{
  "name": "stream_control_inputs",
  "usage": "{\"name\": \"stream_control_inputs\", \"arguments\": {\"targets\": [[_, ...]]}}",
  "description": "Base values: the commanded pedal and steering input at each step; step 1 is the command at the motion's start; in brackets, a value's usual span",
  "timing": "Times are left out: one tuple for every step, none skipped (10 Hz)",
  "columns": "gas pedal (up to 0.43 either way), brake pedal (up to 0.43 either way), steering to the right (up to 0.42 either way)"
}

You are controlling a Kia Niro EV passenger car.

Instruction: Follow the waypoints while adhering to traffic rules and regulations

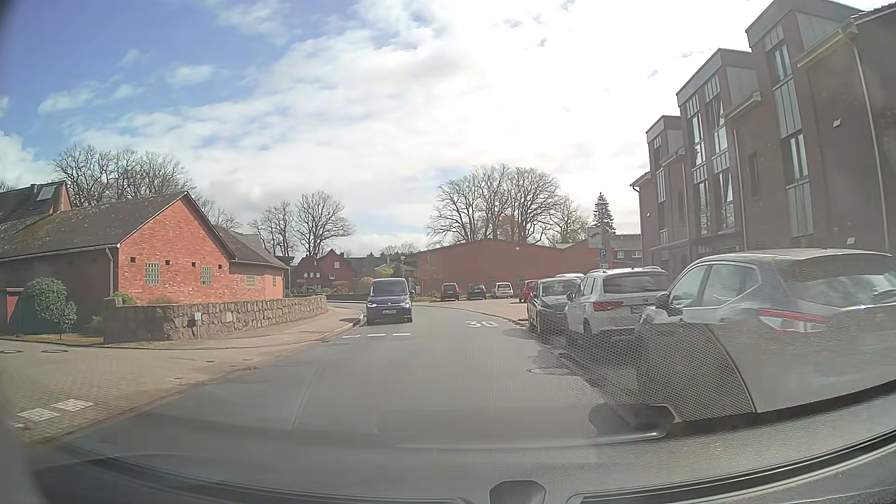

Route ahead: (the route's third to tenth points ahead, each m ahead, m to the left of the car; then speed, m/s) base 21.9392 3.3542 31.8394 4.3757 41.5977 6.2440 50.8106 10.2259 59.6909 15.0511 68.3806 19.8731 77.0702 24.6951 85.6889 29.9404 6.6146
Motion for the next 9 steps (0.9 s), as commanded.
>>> {"name": "stream_control_inputs", "arguments": {"targets": [[0.268, 0.006, -0.008], [0.268, 0.0, -0.006], [0.268, 0.0, 0.0], [0.24, 0.0, 0.005], [0.22, 0.0, 0.006], [0.209, 0.0, 0.005], [0.209, 0.006, 0.006], [0.209, 0.0, 0.004], [0.209, 0.0, -0.002]]}}
